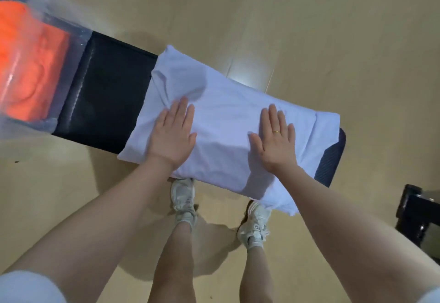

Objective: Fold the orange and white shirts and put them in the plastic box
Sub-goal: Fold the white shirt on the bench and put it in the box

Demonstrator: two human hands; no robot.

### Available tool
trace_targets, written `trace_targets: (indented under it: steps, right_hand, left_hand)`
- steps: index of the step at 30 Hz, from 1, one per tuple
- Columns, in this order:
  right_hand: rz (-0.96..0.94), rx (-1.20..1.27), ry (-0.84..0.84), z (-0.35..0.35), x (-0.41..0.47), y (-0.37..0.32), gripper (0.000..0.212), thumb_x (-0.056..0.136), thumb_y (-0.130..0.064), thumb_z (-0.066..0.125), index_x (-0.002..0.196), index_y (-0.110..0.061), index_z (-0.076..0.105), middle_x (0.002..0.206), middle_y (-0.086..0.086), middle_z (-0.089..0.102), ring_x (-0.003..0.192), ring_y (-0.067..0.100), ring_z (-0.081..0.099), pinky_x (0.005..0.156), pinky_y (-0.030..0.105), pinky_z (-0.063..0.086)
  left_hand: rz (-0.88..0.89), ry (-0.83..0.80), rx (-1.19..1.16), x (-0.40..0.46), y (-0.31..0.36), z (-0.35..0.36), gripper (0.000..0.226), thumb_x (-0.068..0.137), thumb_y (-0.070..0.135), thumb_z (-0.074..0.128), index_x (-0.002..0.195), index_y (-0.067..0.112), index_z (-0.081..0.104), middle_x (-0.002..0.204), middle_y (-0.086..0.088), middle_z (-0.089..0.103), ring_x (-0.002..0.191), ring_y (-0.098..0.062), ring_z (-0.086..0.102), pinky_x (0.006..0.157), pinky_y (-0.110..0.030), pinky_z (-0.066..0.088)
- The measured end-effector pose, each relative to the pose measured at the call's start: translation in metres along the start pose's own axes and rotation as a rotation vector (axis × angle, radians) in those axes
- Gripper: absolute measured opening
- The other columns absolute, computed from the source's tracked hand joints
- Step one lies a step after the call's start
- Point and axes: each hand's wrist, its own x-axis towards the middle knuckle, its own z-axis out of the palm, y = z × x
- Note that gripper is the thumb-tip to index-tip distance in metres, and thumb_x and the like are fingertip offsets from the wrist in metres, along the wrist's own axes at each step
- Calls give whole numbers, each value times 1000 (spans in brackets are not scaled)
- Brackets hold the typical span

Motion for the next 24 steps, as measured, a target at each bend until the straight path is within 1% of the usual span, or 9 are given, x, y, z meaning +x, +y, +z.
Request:
trace_targets:
  steps: [3, 5, 8, 12, 14, 16, 18, 20, 24]
  right_hand:
    - [110, -2, 31, -6, -15, 59, 72, 91, -57, 13, 150, -18, 2, 160, 1, -6, 147, 21, -5, 117, 46, 0]
    - [45, 77, 77, -17, -21, 83, 76, 86, -56, 9, 148, -14, 20, 159, 8, 6, 147, 25, 8, 116, 47, 8]
    - [107, 262, 291, -36, -17, 107, 54, 95, -41, 26, 136, -9, 41, 154, 14, 23, 137, 33, 30, 110, 42, 22]
    - [516, 537, 334, -47, 12, 143, 42, 96, -34, 38, 130, -11, 47, 140, 12, 44, 129, 32, 39, 107, 42, 29]
    - [551, 679, 345, -48, 28, 155, 34, 91, -41, 43, 101, -15, 61, 116, 12, 60, 113, 30, 51, 100, 43, 40]
    - [526, 764, 328, -47, 36, 161, 27, 85, -45, 52, 69, -22, 53, 86, 2, 63, 86, 23, 57, 85, 38, 47]
    - [492, 837, 288, -44, 39, 160, 30, 81, -37, 59, 59, -24, 44, 65, -5, 53, 67, 17, 49, 67, 30, 43]
    - [436, 880, 284, -45, 42, 160, 27, 81, -25, 59, 59, -21, 44, 60, -7, 48, 58, 13, 44, 55, 23, 36]
    - [476, 975, 391, -48, 37, 179, 29, 85, -17, 54, 62, -22, 38, 63, -6, 47, 56, 8, 42, 51, 12, 34]
  left_hand:
    - [-153, 3, 82, -3, 31, -7, 66, 98, 39, 22, 148, 4, -3, 157, -14, -8, 146, -24, -5, 118, -41, -3]
    - [-167, 63, 13, -1, 62, -12, 67, 96, 37, 30, 147, 0, 7, 157, -17, 1, 146, -26, 2, 118, -43, -1]
    - [68, 189, -120, 9, 121, -19, 61, 93, 27, 45, 143, -1, 25, 155, -16, 17, 144, -29, 19, 116, -40, 15]
    - [258, 151, -164, 45, 196, -25, 55, 99, 27, 29, 148, 7, 12, 159, -10, 2, 146, -26, 4, 117, -35, 6]
    - [223, 141, -117, 65, 219, -22, 57, 100, 32, 25, 148, 7, 7, 159, -9, 0, 146, -26, 1, 118, -36, 5]
    - [186, 120, -85, 75, 233, -18, 60, 100, 37, 23, 148, 7, 3, 159, -8, -2, 146, -26, -1, 118, -38, 0]
    - [174, 108, -88, 78, 238, -15, 62, 100, 40, 23, 149, 10, -2, 159, -6, -5, 146, -25, -6, 117, -38, -7]
    - [165, 95, -125, 81, 238, -15, 62, 99, 41, 22, 149, 14, -4, 159, -4, -8, 146, -23, -10, 116, -37, -11]
    - [152, 87, -134, 81, 238, -16, 60, 99, 39, 21, 149, 17, -5, 159, -2, -9, 146, -21, -11, 115, -37, -12]
